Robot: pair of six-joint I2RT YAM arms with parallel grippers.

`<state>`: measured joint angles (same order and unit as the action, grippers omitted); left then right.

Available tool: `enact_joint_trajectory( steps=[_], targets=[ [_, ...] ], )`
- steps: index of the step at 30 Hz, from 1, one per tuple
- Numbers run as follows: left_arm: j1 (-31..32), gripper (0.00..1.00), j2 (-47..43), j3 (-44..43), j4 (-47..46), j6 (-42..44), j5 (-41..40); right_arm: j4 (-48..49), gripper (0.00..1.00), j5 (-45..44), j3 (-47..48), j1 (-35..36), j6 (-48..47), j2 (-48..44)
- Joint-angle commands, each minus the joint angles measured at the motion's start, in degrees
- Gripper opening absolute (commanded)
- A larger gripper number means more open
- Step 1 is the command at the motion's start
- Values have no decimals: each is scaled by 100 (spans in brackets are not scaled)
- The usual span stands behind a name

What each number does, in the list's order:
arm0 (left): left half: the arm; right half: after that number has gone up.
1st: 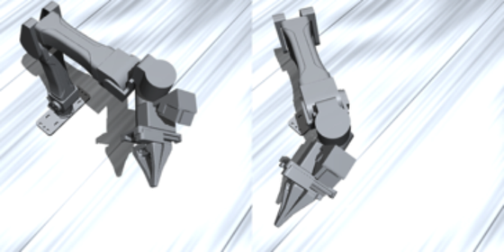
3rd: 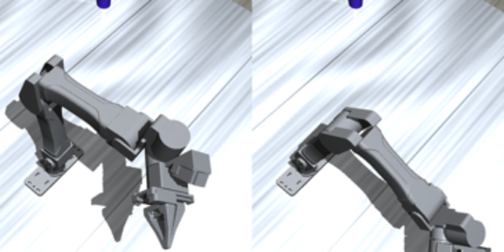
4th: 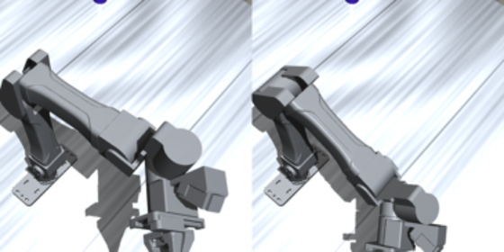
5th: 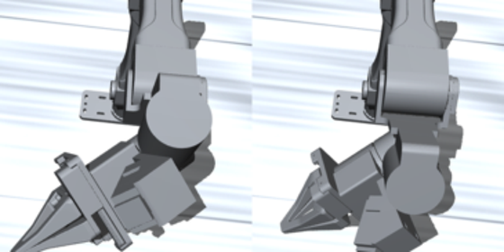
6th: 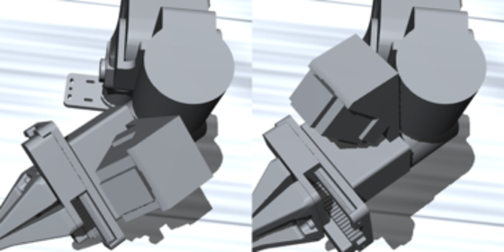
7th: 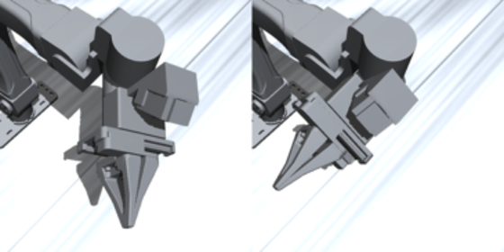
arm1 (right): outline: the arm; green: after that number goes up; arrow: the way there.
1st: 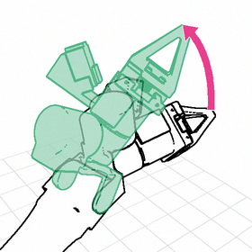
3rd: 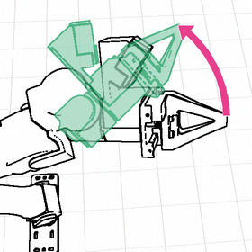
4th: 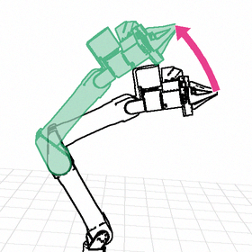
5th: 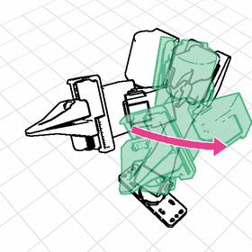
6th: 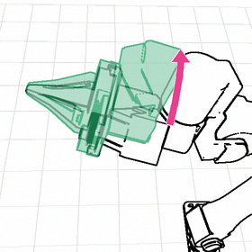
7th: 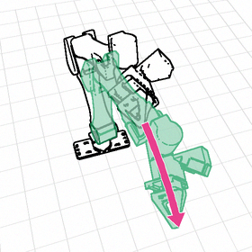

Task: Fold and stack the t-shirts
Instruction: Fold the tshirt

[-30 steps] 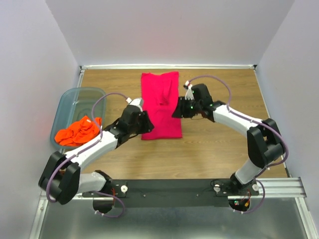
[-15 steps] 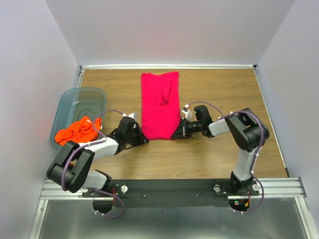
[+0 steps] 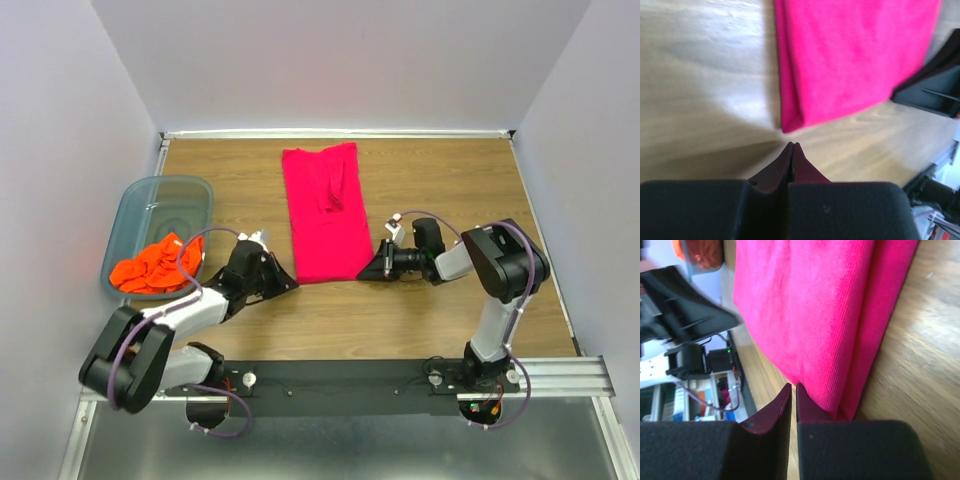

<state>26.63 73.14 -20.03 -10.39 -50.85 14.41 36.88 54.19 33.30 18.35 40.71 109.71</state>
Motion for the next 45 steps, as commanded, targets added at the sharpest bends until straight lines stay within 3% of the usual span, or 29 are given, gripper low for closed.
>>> enact_joint_trajectory(
  steps=[1,4,13,22,27,29,34,38,45],
  targets=[
    [35,13,-983,-158,56,93,167,-944,15,-576,1,-51,-484,-187],
    [35,14,-978,-326,-591,137,315,-1060,15,-568,159,-51,-546,-170],
    [26,4,938,-537,-1615,339,537,-1069,15,-577,344,-51,-529,147],
    [-26,0,1325,552,-1852,-442,167,-1078,15,-664,230,-112,-608,217],
    [-202,0,1036,852,-1879,-689,44,-1148,14,-674,-16,-384,-731,-80],
    [-246,0,904,791,-1712,-655,61,-1612,15,-612,97,-367,-932,-213],
    [-246,7,438,36,-1046,-356,491,-2501,15,-577,676,-367,-1364,-897],
    [-281,10,77,-886,-412,39,150,-2520,15,-515,1450,-367,-1074,-899],
    [-782,10,1367,-2486,-463,637,430,-2537,15,-488,3310,-367,-749,302]
  ],
)
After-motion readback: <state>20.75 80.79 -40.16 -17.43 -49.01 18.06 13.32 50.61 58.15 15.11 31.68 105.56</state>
